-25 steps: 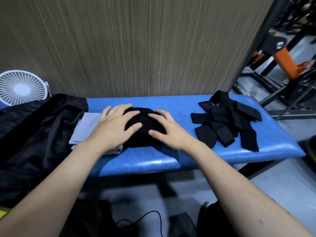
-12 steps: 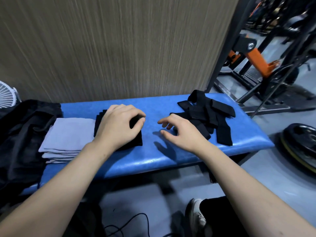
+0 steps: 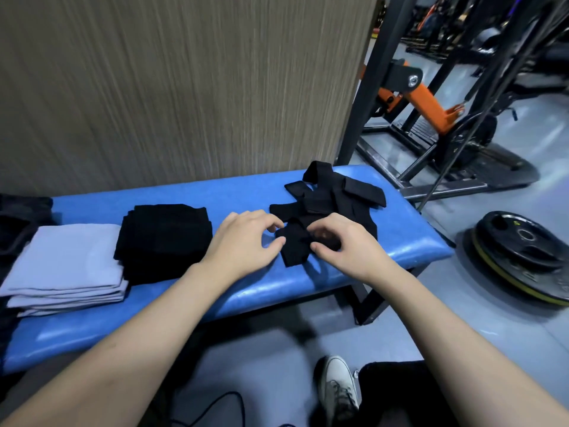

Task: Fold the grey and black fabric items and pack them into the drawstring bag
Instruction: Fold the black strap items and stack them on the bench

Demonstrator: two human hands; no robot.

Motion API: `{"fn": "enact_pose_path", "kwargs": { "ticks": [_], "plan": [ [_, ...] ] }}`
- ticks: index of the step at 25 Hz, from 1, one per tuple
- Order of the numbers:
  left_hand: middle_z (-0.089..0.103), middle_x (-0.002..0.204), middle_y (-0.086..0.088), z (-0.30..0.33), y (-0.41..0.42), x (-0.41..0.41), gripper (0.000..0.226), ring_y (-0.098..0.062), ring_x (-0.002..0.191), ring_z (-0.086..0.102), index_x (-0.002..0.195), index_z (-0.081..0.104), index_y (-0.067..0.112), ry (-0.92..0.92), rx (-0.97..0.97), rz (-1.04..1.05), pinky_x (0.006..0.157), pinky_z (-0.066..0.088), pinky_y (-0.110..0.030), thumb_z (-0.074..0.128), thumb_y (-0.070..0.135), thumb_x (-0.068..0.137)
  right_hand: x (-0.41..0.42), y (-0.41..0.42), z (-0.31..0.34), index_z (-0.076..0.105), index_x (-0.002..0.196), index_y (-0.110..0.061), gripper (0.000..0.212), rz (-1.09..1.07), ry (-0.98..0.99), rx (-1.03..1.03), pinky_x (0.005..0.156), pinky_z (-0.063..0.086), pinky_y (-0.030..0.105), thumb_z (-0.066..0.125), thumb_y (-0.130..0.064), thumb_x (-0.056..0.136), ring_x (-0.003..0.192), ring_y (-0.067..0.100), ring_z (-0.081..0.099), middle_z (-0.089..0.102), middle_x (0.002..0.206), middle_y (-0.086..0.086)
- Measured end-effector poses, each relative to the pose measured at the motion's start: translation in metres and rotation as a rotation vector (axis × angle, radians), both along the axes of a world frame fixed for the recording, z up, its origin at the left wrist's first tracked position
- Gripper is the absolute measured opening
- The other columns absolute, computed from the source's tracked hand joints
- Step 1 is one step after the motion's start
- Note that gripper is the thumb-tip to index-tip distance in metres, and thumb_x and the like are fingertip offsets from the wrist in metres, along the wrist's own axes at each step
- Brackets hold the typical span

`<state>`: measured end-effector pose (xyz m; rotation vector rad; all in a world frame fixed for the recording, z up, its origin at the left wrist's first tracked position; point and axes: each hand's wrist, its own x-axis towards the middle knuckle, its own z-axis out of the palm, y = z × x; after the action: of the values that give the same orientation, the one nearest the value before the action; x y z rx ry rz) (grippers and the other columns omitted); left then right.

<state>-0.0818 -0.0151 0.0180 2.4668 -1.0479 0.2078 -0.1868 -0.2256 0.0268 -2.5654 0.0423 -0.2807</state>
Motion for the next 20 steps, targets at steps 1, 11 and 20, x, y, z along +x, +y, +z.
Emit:
{"fn": "enact_pose_path", "kwargs": {
  "ticks": [1, 11, 20],
  "plan": [
    [0.061, 0.113, 0.016, -0.003, -0.006, -0.001, 0.037, -0.012, 0.104, 0.057, 0.122, 0.059, 0.035, 0.038, 0.019, 0.020, 0.094, 0.037, -0.030, 0.057, 0.051, 0.090, -0.001, -0.004, -0.002, 0.067, 0.118, -0.027, 0.031, -0.021, 0.012, -0.015, 0.090, 0.051, 0.036, 0.072, -0.029, 0.087, 0.099, 0.010, 0.059, 0.059, 0.107, -0.011],
    [0.043, 0.140, 0.003, -0.030, -0.048, -0.005, 0.094, -0.023, 0.127, 0.039, 0.150, 0.028, 0.032, 0.195, 0.135, 0.157, 0.105, 0.034, -0.037, 0.062, 0.074, 0.073, 0.009, -0.016, -0.025, 0.044, 0.143, -0.028, 0.069, -0.134, 0.067, -0.110, 0.098, 0.047, 0.040, 0.073, -0.043, 0.082, 0.118, 0.021, 0.048, 0.044, 0.131, -0.002],
    [0.048, 0.130, 0.004, -0.026, -0.048, 0.000, 0.088, -0.021, 0.125, 0.047, 0.142, 0.037, 0.031, 0.317, -0.003, 0.110, 0.102, 0.041, -0.037, 0.079, 0.055, 0.069, 0.027, -0.007, -0.026, 0.044, 0.143, -0.026, 0.069, -0.126, 0.117, -0.120, 0.101, 0.043, 0.040, 0.074, -0.038, 0.082, 0.118, 0.023, 0.049, 0.052, 0.127, 0.001]
  ]
}}
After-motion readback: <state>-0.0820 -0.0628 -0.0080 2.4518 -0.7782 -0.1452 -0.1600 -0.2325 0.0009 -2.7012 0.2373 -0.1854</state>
